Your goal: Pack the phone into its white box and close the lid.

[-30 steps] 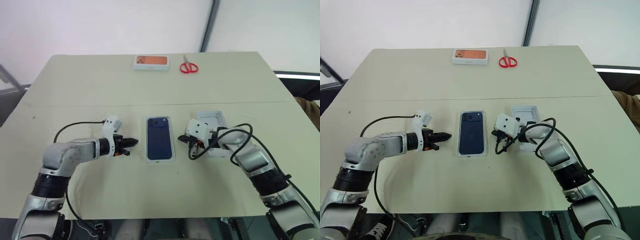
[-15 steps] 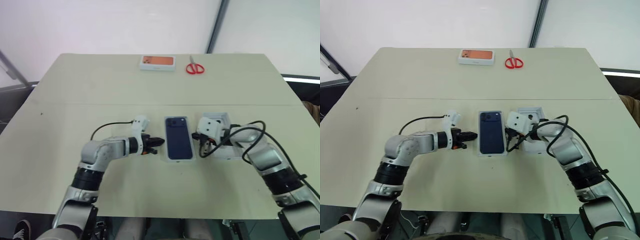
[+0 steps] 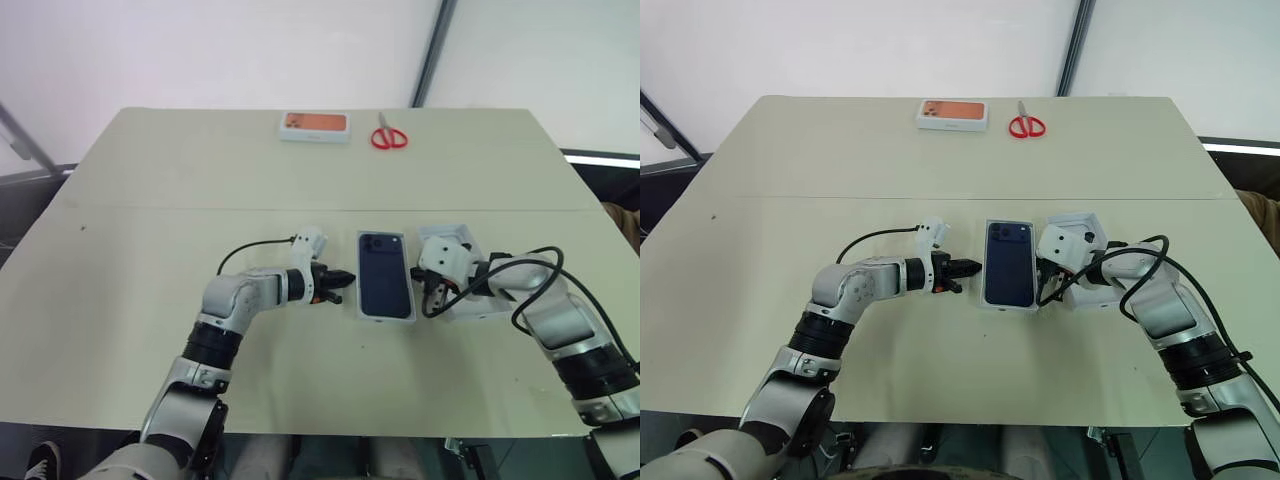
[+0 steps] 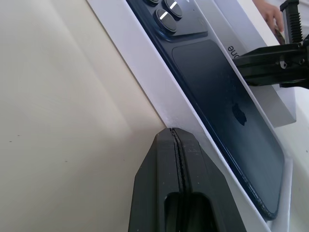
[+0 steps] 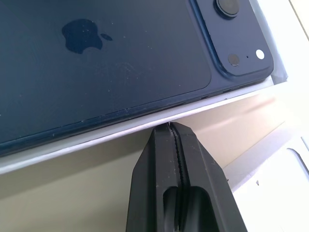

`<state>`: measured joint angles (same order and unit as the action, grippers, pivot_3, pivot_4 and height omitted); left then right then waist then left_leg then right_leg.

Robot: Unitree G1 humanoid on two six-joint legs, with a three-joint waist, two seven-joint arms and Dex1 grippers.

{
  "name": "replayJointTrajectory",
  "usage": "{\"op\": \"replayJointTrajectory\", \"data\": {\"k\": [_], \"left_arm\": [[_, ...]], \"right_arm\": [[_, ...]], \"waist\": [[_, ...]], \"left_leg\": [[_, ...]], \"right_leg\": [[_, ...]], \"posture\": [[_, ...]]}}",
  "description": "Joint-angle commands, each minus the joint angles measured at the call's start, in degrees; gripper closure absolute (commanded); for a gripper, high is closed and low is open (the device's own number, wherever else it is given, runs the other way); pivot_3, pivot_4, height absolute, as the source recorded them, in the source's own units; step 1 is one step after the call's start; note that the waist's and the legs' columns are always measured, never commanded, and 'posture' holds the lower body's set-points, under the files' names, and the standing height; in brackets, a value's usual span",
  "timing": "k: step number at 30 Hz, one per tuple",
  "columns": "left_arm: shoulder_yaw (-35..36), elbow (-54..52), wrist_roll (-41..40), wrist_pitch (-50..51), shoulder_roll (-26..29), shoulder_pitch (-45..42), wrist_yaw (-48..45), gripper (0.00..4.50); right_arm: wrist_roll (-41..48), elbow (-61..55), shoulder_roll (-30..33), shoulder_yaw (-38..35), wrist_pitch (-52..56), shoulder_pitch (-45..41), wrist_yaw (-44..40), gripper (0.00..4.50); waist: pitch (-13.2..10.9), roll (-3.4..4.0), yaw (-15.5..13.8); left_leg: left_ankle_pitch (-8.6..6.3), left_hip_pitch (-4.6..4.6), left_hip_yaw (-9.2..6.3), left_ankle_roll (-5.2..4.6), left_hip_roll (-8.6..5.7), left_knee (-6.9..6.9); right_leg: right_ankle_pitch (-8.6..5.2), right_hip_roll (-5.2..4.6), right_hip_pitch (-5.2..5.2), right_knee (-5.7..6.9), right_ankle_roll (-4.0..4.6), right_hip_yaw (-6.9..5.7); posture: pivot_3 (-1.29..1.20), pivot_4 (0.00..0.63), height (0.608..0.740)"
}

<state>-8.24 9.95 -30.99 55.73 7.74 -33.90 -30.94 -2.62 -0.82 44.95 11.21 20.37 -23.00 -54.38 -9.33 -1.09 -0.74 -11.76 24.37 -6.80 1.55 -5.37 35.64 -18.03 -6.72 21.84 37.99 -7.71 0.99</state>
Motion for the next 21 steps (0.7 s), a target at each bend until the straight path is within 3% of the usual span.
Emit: {"op": "replayJointTrajectory", "data": {"k": [1, 14, 21], "left_arm": [[-1.6, -2.3, 0.0, 0.6, -0.8, 0.7, -1.6, 4.47], [-0.1, -3.1, 1.2, 0.4, -0.2, 1.7, -1.4, 4.47], [0.3, -3.1, 1.9, -0.2, 1.4, 1.7, -2.3, 4.47]], "right_arm": [[0.0, -0.1, -0.5, -0.1, -0.9, -0.2, 0.1, 4.5], [2.2, -2.8, -0.2, -0.4, 2.9, -0.5, -2.4, 4.5], [-0.5, 0.7, -1.8, -1.0, 0.9, -4.6, 2.2, 4.5]], "waist": [[0.0, 0.0, 0.0], [0.0, 0.0, 0.1], [0.0, 0.02, 0.3]], "left_leg": [[0.0, 0.0, 0.0, 0.0, 0.0, 0.0], [0.0, 0.0, 0.0, 0.0, 0.01, 0.0], [0.0, 0.0, 0.02, 0.0, 0.03, -0.04]], "right_leg": [[0.0, 0.0, 0.0, 0.0, 0.0, 0.0], [0.0, 0.01, 0.01, 0.0, 0.0, 0.0], [0.0, 0.03, 0.07, 0.01, 0.0, 0.04]], "posture": [[0.0, 0.15, 0.74], [0.0, 0.15, 0.74], [0.0, 0.15, 0.74]]}}
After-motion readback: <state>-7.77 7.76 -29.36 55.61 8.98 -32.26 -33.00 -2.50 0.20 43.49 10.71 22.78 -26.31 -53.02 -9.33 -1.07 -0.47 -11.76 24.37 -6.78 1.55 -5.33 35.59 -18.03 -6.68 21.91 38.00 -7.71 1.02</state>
